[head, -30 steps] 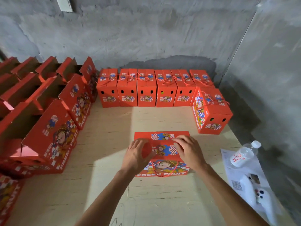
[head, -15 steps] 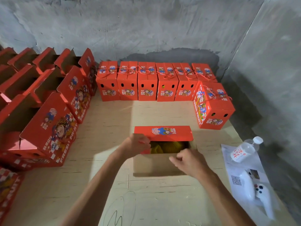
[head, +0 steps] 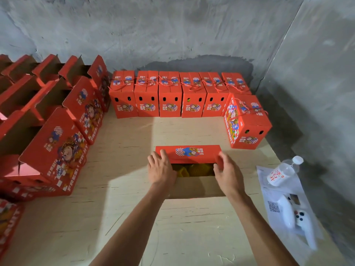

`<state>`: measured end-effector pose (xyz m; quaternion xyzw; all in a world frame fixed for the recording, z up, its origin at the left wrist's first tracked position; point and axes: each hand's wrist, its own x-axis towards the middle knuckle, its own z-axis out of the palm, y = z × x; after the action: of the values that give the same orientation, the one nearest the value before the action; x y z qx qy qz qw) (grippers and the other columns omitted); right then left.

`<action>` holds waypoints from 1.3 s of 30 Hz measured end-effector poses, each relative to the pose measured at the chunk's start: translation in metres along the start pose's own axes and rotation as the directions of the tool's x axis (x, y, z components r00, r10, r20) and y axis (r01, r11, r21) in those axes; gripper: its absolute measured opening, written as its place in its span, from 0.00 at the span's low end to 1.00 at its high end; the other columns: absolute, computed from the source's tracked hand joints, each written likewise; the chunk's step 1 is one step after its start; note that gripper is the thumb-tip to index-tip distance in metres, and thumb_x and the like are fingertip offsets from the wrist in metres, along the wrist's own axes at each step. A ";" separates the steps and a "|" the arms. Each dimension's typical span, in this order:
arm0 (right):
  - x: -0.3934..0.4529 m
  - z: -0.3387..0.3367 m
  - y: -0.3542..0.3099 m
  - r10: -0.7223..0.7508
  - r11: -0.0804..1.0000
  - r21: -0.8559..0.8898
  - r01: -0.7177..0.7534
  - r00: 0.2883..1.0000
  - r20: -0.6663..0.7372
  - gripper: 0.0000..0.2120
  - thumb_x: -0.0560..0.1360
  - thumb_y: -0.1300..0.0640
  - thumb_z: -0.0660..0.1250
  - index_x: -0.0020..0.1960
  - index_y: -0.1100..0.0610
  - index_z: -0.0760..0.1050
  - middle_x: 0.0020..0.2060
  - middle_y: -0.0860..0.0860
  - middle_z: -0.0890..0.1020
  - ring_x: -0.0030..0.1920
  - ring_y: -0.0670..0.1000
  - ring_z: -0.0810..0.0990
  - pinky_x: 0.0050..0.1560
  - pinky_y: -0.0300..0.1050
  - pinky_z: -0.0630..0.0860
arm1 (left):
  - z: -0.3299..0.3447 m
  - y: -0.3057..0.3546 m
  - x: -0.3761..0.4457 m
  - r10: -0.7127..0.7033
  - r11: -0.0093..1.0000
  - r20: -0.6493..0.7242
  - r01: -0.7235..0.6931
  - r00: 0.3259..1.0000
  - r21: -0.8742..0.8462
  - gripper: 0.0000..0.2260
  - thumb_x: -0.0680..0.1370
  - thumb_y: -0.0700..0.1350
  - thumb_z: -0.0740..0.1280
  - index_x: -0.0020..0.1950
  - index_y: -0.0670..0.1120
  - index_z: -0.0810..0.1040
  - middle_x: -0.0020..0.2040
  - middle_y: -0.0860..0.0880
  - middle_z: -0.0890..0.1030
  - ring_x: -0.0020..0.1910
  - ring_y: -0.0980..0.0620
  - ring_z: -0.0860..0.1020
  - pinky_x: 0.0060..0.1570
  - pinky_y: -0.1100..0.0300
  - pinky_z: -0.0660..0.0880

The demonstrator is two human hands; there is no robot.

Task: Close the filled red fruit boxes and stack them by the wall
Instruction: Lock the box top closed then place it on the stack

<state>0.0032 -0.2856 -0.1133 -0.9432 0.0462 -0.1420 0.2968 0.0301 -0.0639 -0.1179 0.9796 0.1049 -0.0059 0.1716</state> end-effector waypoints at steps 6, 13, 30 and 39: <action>-0.007 0.017 0.010 -0.135 0.975 -0.172 0.139 0.990 0.035 0.20 0.76 0.55 0.75 0.66 0.59 0.79 0.66 0.53 0.80 0.65 0.56 0.78 0.61 0.54 0.79 | 0.000 0.002 -0.006 0.036 0.999 -0.004 -0.036 0.999 -0.013 0.26 0.70 0.50 0.69 0.64 0.43 0.65 0.59 0.43 0.69 0.61 0.41 0.67 0.57 0.52 0.73; -0.001 0.009 0.017 -0.144 0.964 -0.208 0.163 0.984 0.105 0.23 0.79 0.43 0.70 0.69 0.54 0.77 0.69 0.47 0.78 0.67 0.51 0.76 0.56 0.49 0.81 | 0.006 -0.019 -0.014 0.157 0.963 -0.143 -0.184 0.977 -0.196 0.20 0.76 0.53 0.70 0.65 0.47 0.77 0.61 0.46 0.74 0.61 0.44 0.67 0.55 0.48 0.76; -0.009 -0.048 0.085 -0.301 0.942 0.005 0.336 0.836 0.458 0.34 0.76 0.73 0.63 0.75 0.46 0.73 0.76 0.32 0.66 0.76 0.36 0.65 0.74 0.45 0.69 | -0.011 -0.116 -0.020 0.643 0.694 -0.103 -0.634 0.759 -0.341 0.33 0.72 0.41 0.80 0.75 0.43 0.73 0.76 0.50 0.72 0.75 0.51 0.71 0.69 0.49 0.75; 0.021 -0.058 0.061 0.018 0.992 0.115 -0.053 0.956 0.292 0.33 0.71 0.20 0.59 0.39 0.51 0.74 0.32 0.38 0.75 0.36 0.46 0.76 0.41 0.46 0.72 | -0.019 -0.063 -0.018 0.078 0.825 -0.161 -0.155 0.984 -0.544 0.29 0.75 0.70 0.68 0.70 0.56 0.72 0.55 0.55 0.86 0.53 0.51 0.84 0.53 0.53 0.81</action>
<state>0.0056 -0.3710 -0.0980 -0.9331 0.0104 0.0007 0.3596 -0.0007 -0.0029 -0.1202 0.8907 0.0531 0.0997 0.4404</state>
